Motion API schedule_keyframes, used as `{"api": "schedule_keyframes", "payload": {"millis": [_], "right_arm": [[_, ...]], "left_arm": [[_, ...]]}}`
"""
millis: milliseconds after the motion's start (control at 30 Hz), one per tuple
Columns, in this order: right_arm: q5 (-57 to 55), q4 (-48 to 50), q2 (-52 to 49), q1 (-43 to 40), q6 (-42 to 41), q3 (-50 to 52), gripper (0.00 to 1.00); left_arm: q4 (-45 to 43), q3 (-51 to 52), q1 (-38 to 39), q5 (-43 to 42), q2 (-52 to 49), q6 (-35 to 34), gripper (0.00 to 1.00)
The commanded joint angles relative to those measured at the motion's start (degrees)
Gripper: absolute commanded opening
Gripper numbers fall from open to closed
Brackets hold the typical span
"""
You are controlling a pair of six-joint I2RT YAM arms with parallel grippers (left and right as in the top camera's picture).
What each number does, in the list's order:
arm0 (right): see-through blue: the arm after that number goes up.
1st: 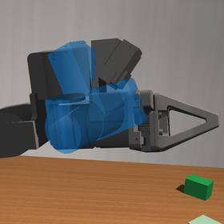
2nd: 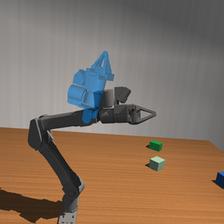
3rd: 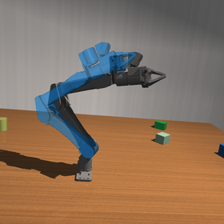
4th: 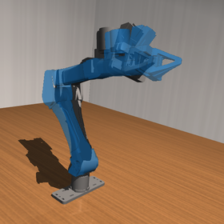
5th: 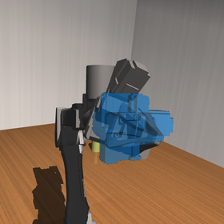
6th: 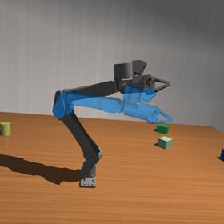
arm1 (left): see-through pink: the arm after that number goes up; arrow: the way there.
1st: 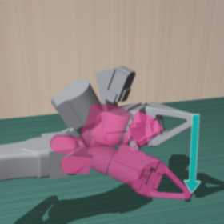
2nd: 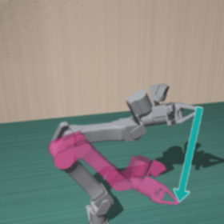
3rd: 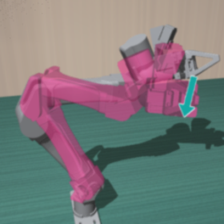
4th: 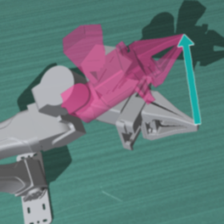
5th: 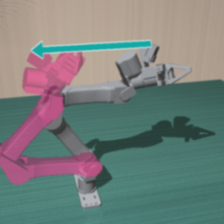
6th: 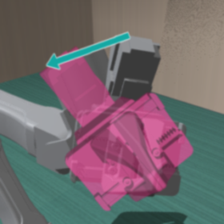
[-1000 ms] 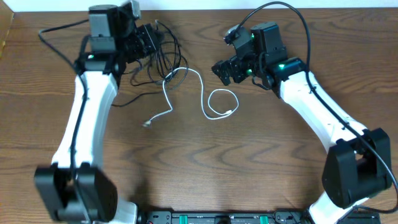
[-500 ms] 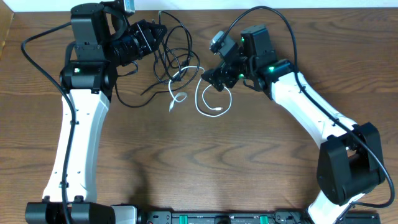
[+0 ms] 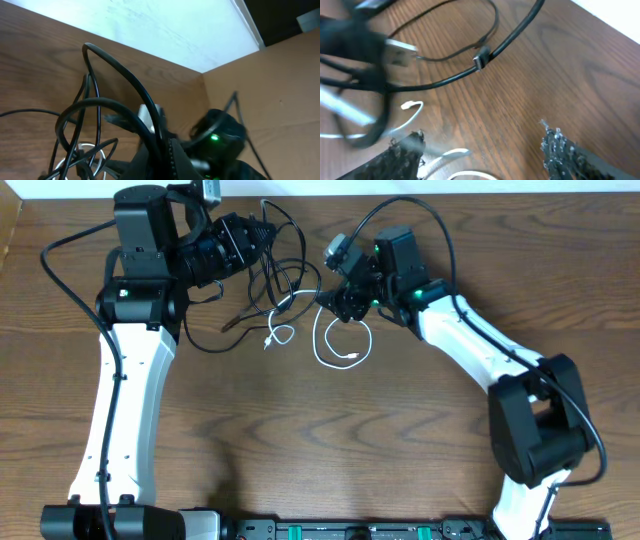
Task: Untangle cables
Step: 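Move the right gripper to the white cable loop and grasp it, then pull the white cable rightward out of the black bundle with the right gripper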
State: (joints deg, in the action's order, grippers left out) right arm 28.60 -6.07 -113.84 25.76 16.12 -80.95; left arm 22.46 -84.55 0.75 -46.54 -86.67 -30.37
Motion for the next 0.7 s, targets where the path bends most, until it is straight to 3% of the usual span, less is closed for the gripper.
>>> {"api": "schedule_keyframes", "payload": {"millis": [0,167,200,233,267,367,467,667], "right_arm": [[0.5,2.3,-1.7,1.1,0.6,-1.0,0.7],[0.5,6.1,-2.1,2.4,-1.1,-1.0,0.64],[0.5,6.2,-2.1,2.4,-1.5,-1.0,0.58],[0.2,6.3,-2.1,2.4,-2.3,-1.0,0.43],[-1.2,6.1,-2.1,2.4,-4.0,-1.0,0.22],[-7.5,4.0,-2.1,1.9,-8.2,-1.0,0.03],[-15.7,-0.3,-2.1,0.6,-13.5,-1.0,0.01],[-20.8,-8.6,-2.2,-5.6,-19.8,-0.9,0.01]], "left_arm": [[-0.5,-0.1,-0.2,-2.5,0.2,-1.0,0.08],[-0.5,-0.1,-0.2,-2.5,0.2,-1.0,0.07],[-0.5,-0.1,-0.2,-2.5,0.2,-1.0,0.07],[-0.5,-0.1,-0.2,-2.5,0.2,-1.0,0.07],[-0.5,-0.1,-0.2,-2.5,0.2,-1.0,0.07],[-0.5,-0.1,-0.3,-2.1,0.2,-1.0,0.07],[-0.5,-0.1,-0.2,-0.3,0.2,-0.8,0.07],[-0.2,-0.1,-0.3,4.3,0.2,0.3,0.07]]}}
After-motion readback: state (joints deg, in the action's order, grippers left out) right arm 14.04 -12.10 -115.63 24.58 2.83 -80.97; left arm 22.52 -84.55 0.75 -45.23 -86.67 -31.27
